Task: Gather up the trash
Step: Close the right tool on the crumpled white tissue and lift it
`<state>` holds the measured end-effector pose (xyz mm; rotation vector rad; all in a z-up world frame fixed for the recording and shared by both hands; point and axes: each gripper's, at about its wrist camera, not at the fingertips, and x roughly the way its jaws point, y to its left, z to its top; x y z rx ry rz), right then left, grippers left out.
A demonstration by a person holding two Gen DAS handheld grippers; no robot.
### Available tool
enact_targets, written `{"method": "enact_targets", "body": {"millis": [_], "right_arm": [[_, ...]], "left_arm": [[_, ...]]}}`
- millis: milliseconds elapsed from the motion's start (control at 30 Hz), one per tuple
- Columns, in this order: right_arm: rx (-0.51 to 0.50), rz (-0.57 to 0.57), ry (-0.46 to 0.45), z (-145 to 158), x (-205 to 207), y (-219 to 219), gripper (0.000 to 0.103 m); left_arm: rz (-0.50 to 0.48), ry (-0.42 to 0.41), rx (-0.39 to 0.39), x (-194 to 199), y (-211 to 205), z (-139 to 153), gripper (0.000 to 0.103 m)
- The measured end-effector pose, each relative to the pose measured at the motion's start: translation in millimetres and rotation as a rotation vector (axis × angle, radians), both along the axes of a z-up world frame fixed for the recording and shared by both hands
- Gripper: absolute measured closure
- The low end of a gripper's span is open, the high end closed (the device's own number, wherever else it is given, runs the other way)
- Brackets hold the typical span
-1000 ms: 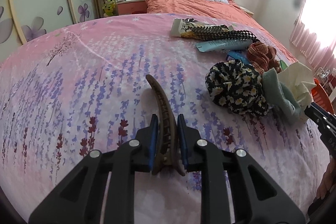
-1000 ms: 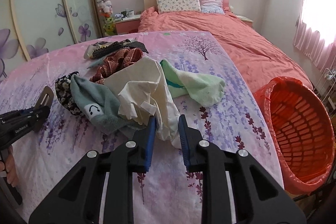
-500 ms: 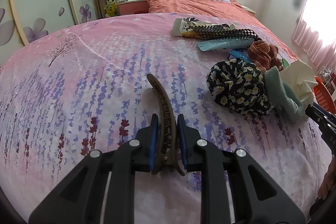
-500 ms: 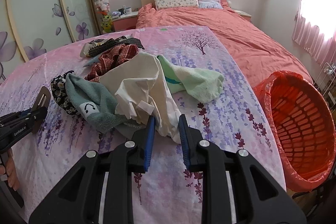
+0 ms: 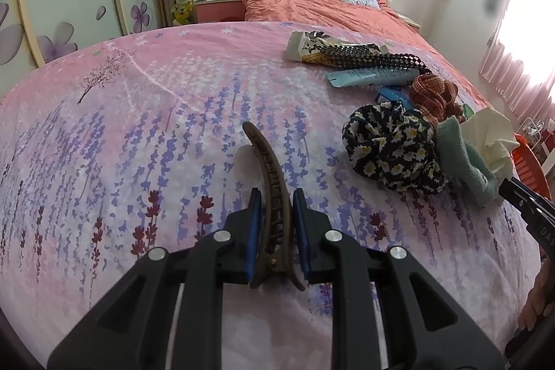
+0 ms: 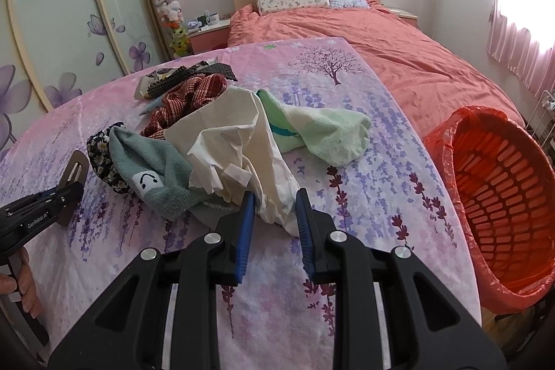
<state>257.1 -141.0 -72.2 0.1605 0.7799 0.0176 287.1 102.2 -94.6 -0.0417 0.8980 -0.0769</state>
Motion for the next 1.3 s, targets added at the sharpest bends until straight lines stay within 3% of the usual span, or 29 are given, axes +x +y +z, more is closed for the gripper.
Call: {"method": "enact_targets", "body": {"millis": [100,233,267,300,567,633,767,900,1100,1300], "right_arm": [[0.062,0.0,-0.015,0,-2,-9,0.083],[0.087,-0.01,-0.047,4,-11,-17,0.087],[0.092,-0.012,-0.052,5,-13,-18,0.09],[0.098,-0.012,-0.059,7,-16,-19,0.101],[0.082,0.015,-0.041,7,-13,-18,0.101],[0.056,0.011,-0.029,5,-7,-14,0.097],[0.026,-0.001,-0.011,3,2,-13,0.074],[0.011,-0.016,-0.024,4,3,-16,0.062],[0.039,-0.062,-0.054,9,-4,-30,0.058],[0.062,-0.042,0.013,-3,8,-37,0.051]], "left_arm": [[-0.011,-0.001,-0.018,0,2,1,0.083],[-0.038,-0.002,0.015,-1,1,1,0.087],[-0.04,-0.003,0.02,-1,0,2,0.087],[-0.038,-0.006,0.022,-2,1,3,0.087],[-0.048,-0.032,0.023,-11,-2,10,0.087],[-0.05,-0.021,0.03,-11,-5,7,0.087],[-0.053,-0.005,0.037,-9,-8,2,0.087],[-0.055,-0.003,0.037,-8,-9,-1,0.087],[-0.061,-0.004,0.033,-6,-9,-1,0.087],[-0.062,-0.003,0.024,-4,-6,-1,0.087]]}}
